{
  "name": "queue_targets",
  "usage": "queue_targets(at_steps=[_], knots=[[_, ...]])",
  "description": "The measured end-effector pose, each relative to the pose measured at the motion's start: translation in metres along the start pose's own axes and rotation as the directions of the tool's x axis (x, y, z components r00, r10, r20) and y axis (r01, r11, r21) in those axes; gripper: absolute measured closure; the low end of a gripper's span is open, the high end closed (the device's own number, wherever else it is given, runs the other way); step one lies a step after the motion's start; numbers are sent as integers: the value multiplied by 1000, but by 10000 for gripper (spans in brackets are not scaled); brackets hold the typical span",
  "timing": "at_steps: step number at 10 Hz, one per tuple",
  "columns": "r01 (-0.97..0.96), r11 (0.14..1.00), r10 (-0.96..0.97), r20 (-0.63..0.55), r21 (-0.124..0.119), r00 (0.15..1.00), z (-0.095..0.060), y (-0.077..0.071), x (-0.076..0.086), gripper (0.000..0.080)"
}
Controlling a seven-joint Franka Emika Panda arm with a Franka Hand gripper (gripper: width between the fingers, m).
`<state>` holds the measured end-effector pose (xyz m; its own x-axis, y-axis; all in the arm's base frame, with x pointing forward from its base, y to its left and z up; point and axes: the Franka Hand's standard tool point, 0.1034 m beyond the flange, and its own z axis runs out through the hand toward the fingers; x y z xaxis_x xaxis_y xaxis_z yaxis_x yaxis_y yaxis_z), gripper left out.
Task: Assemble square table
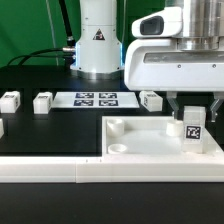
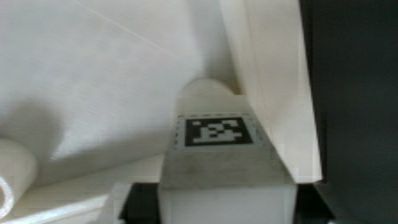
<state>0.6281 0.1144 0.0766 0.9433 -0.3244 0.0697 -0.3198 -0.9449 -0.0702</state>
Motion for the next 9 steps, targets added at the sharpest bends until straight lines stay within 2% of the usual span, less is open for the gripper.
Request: queue_targets(at_steps=[4,6,8,9], knots=[[-234,972,233,-12,-19,972,0,9,1,501],[-280,960,279,-16,-28,960,-1,14,3,499],[-280,960,280,-14,-27,960,0,13,2,239],[-247,969,247,-8,-30,969,-3,12,1,239]])
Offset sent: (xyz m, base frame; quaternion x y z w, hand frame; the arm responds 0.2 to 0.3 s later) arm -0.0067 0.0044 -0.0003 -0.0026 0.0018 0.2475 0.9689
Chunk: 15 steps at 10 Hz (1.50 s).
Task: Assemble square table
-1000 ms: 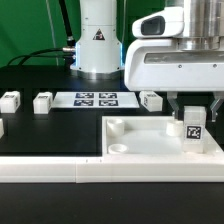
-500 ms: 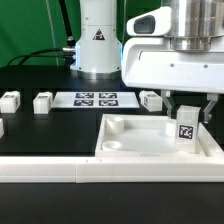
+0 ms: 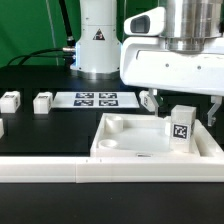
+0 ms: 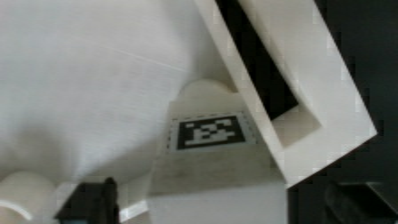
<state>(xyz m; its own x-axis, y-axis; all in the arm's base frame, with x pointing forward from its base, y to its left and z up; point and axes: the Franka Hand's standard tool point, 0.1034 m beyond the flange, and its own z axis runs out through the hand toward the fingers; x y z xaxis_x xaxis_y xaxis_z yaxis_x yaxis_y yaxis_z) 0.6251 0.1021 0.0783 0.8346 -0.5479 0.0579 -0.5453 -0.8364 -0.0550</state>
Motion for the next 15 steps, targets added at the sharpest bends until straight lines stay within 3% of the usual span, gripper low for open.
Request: queue_targets(at_steps=[1,3,6,10,13,15], knots=[[61,998,-61,12,-3,998,-8,-1,-2,166],[211,977,-210,66,-14,976,-24,-1,-12,155],[307,952,-303,122,-16,945,-39,7,-11,151],[312,950,-308,121,-17,944,-35,7,-12,151],[542,840,-536,161,11,829,-33,13,-19,151],[570,821,-562,199,18,803,-35,17,-22,151]])
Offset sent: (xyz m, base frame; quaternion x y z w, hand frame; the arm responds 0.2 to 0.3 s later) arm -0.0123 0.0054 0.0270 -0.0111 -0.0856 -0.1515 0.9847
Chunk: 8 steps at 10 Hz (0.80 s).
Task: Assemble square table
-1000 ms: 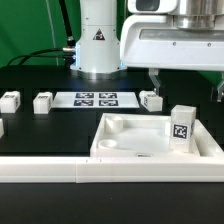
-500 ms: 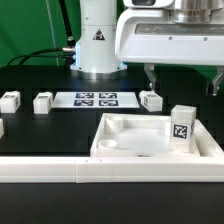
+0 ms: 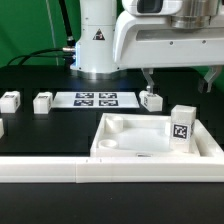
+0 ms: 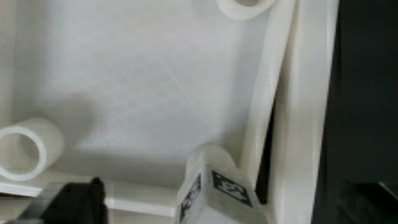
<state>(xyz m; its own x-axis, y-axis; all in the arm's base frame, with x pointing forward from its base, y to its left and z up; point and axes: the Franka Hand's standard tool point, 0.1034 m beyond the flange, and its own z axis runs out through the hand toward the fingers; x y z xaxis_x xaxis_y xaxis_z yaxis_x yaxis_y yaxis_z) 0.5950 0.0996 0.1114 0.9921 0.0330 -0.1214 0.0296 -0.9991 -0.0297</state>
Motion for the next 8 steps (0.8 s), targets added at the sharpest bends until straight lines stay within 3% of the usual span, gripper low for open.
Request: queue_targets(at_steps=[5,8], knots=[[3,1000,-3,-5,-1,1000,7,1,-8,151],[8,1000,-8,-44,0,999,23,-1,-54,151]])
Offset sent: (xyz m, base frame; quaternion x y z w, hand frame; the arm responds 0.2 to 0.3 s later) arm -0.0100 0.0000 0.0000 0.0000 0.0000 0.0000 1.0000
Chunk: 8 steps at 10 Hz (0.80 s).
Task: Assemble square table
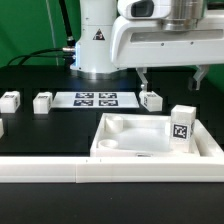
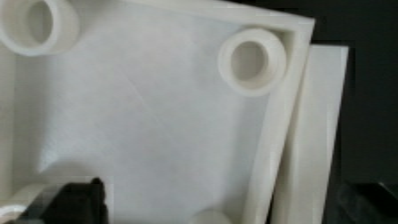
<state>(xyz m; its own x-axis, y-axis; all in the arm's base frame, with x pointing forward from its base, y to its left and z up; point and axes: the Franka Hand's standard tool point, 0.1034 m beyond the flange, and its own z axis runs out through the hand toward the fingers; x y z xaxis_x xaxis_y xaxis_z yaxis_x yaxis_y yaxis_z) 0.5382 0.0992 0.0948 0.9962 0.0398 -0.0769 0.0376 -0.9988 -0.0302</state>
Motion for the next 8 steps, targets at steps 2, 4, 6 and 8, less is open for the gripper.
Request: queue_targets(at_steps=[2,4,6,8], knots=[[0,1000,0,12,-1,1000,5,1,-11,151],[2,1000,-2,24,-1,1000,8,1,-21,151],[8,1000,-8,30,-2,1000,12,-1,-34,151],[27,1000,-27,32,-3,999,20,-8,-57,151]])
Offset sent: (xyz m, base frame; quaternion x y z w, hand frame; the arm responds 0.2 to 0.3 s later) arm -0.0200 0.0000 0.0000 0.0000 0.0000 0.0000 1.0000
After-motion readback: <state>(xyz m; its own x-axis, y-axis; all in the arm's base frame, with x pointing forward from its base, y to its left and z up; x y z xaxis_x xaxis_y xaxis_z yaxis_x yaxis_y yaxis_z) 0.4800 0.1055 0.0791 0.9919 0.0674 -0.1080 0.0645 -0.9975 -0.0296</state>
